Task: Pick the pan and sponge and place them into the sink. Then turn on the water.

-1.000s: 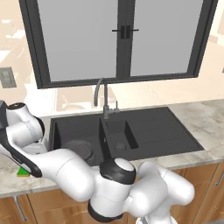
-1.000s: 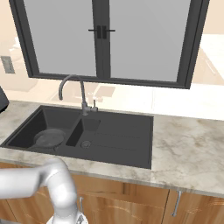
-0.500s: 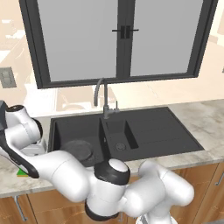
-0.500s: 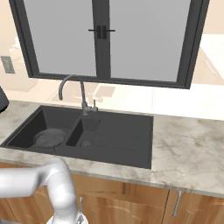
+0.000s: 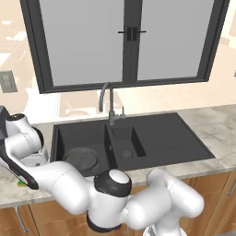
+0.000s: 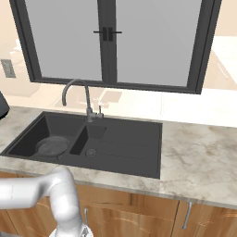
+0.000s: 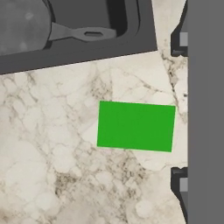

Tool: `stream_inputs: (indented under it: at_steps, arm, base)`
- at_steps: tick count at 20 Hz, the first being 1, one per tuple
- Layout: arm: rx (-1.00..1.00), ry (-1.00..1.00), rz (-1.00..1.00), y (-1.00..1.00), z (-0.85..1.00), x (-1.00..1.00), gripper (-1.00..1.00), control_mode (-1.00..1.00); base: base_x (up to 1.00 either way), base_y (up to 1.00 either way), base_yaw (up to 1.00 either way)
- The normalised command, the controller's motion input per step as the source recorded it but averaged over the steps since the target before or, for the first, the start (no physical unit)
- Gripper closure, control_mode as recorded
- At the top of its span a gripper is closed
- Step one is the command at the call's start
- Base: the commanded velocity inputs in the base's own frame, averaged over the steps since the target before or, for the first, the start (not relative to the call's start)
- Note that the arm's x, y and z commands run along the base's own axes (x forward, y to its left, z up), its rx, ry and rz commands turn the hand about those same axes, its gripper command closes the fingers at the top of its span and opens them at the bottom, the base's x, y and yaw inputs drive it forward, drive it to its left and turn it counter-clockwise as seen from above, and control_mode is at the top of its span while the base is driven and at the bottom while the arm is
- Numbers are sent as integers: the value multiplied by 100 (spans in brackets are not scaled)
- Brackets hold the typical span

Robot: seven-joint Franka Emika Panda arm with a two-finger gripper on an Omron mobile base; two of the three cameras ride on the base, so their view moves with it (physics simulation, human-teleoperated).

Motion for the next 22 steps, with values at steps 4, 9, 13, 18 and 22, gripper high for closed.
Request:
stream_inputs:
  at_steps: [4,9,13,18,22]
  arm:
    - [0,0,0,8,-17,7,-100,-100]
    - [0,0,0,4,-11,1,-100,-100]
    - [0,0,0,1,-12,0,-100,-100]
    - [0,0,0,0,-14,0,-100,-100]
    - [0,0,0,0,-16,1,-100,-100]
  base:
    - [0,0,0]
    - [0,0,0]
    - [0,0,0]
    - [0,0,0]
    - [0,0,0]
